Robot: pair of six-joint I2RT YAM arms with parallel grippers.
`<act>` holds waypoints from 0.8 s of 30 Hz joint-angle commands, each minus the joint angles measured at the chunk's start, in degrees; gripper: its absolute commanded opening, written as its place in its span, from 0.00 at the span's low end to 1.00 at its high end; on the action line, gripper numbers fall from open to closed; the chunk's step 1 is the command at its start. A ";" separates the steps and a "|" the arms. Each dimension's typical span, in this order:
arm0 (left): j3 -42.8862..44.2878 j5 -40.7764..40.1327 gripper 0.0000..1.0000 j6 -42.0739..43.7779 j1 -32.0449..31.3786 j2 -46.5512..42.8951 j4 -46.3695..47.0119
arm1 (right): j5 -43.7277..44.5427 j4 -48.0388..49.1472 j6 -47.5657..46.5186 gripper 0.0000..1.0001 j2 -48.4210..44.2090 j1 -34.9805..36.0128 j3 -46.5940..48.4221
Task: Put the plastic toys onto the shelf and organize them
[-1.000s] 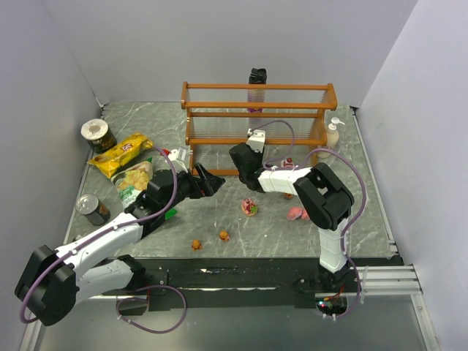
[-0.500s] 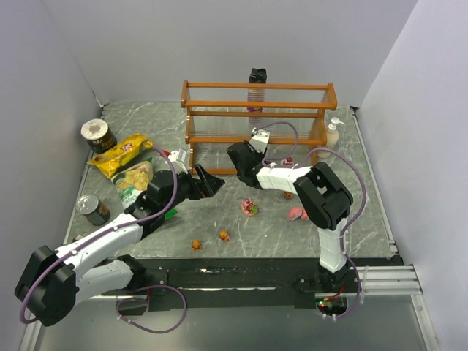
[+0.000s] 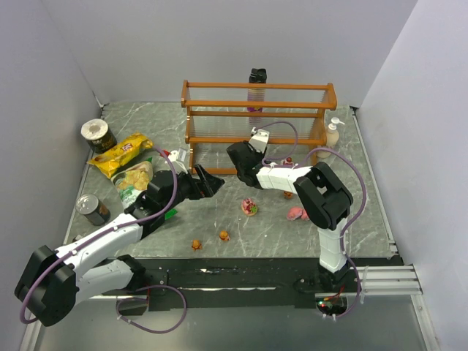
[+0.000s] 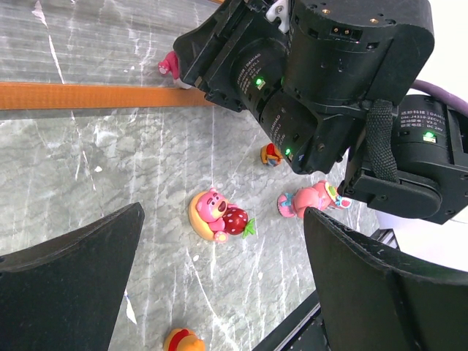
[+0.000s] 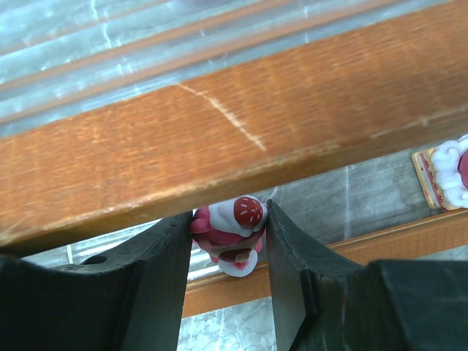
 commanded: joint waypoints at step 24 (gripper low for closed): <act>-0.04 0.80 0.96 0.46 0.68 -1.16 0.51 | -5.73 -4.01 -6.49 0.28 1.49 -1.03 -3.98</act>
